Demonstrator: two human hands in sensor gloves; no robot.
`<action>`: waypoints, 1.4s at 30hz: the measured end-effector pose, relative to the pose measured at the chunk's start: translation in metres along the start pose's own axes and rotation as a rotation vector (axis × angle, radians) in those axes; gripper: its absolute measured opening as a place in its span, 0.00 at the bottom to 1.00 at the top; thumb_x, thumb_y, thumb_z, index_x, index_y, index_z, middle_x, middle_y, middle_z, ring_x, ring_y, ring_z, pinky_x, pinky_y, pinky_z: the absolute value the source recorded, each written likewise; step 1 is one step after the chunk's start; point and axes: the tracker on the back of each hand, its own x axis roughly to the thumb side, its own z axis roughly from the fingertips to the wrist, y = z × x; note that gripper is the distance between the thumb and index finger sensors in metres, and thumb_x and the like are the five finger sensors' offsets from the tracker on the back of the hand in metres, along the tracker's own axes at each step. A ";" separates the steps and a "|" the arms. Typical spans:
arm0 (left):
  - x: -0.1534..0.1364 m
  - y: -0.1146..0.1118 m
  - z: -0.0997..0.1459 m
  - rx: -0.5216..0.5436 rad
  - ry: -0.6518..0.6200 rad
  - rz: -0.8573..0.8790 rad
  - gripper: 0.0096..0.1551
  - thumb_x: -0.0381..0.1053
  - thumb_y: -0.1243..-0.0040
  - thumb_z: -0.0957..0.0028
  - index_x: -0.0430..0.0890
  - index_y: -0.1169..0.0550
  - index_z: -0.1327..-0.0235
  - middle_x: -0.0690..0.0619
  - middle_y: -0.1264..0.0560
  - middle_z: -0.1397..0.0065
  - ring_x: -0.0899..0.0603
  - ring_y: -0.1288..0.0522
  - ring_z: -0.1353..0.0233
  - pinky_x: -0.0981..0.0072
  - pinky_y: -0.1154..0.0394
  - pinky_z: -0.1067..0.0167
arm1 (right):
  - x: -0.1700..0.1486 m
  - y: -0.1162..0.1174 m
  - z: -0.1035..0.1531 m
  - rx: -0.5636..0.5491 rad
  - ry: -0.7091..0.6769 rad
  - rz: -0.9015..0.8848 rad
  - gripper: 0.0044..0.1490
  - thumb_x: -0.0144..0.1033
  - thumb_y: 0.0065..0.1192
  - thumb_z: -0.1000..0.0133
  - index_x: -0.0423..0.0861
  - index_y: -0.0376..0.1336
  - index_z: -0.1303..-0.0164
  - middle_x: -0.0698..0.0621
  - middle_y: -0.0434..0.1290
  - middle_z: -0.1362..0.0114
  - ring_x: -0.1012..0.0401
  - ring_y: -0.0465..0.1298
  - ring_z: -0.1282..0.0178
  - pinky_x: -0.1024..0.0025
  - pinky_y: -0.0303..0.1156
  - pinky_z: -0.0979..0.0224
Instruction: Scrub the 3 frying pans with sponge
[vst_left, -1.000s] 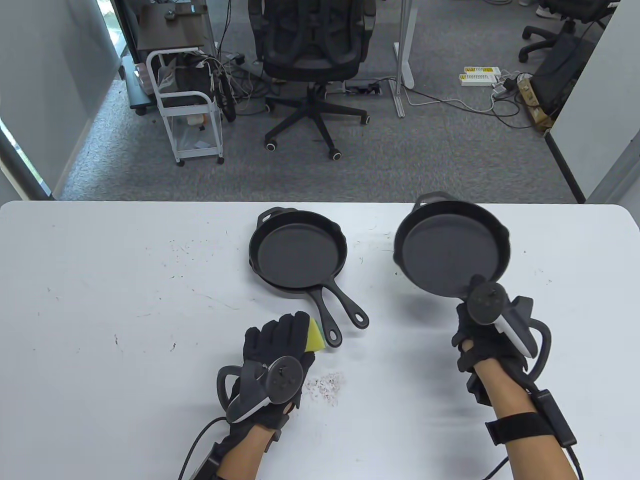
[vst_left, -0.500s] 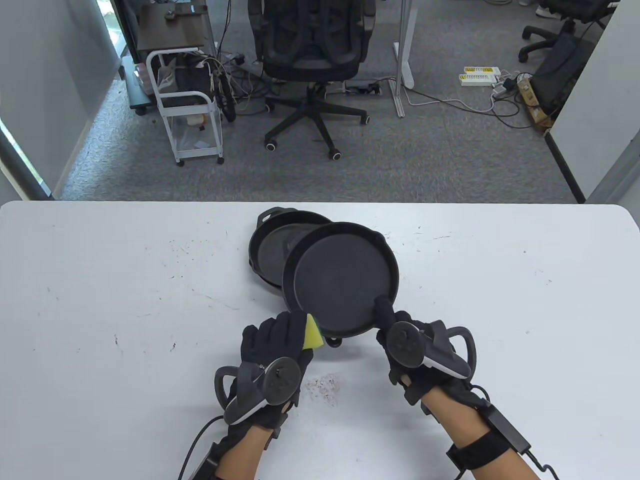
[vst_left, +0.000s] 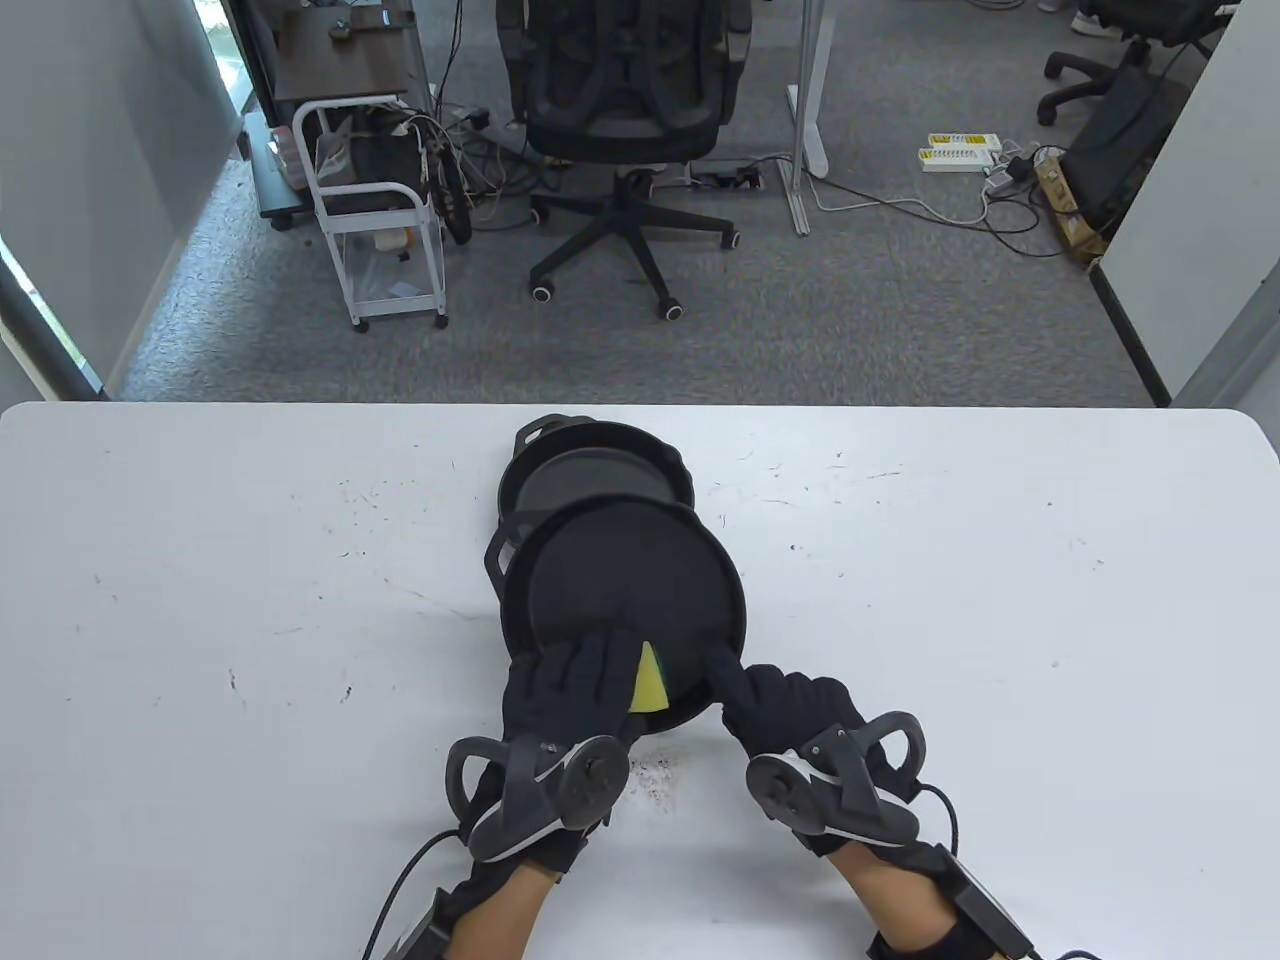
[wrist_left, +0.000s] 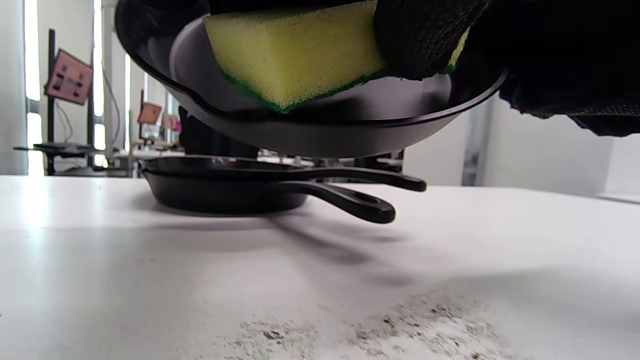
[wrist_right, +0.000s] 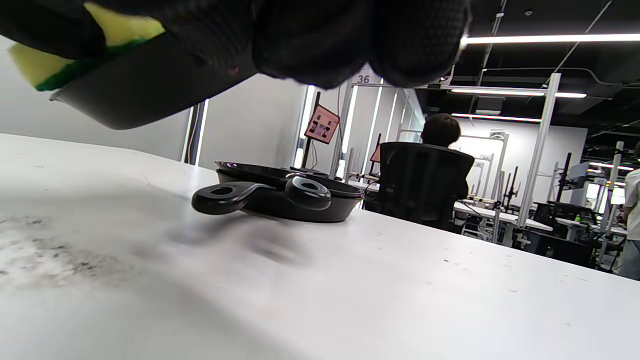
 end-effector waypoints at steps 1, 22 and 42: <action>0.003 -0.001 0.000 -0.010 -0.024 -0.005 0.46 0.61 0.38 0.34 0.54 0.43 0.06 0.48 0.39 0.08 0.35 0.37 0.14 0.31 0.41 0.20 | 0.000 0.001 0.003 0.011 -0.002 0.002 0.42 0.45 0.69 0.47 0.55 0.56 0.21 0.52 0.78 0.40 0.63 0.81 0.70 0.56 0.80 0.51; -0.023 0.006 0.002 0.101 0.222 -0.189 0.45 0.58 0.39 0.32 0.54 0.44 0.06 0.46 0.42 0.07 0.33 0.41 0.13 0.28 0.49 0.19 | 0.008 0.000 0.020 -0.042 -0.145 -0.028 0.49 0.44 0.72 0.48 0.53 0.51 0.20 0.51 0.78 0.36 0.62 0.82 0.71 0.55 0.80 0.50; -0.002 0.015 0.007 0.214 0.130 -0.136 0.44 0.58 0.39 0.32 0.54 0.44 0.06 0.47 0.43 0.07 0.33 0.42 0.12 0.29 0.47 0.19 | 0.027 -0.007 0.024 -0.098 -0.217 0.010 0.43 0.44 0.73 0.49 0.52 0.58 0.23 0.51 0.79 0.36 0.62 0.82 0.72 0.55 0.81 0.51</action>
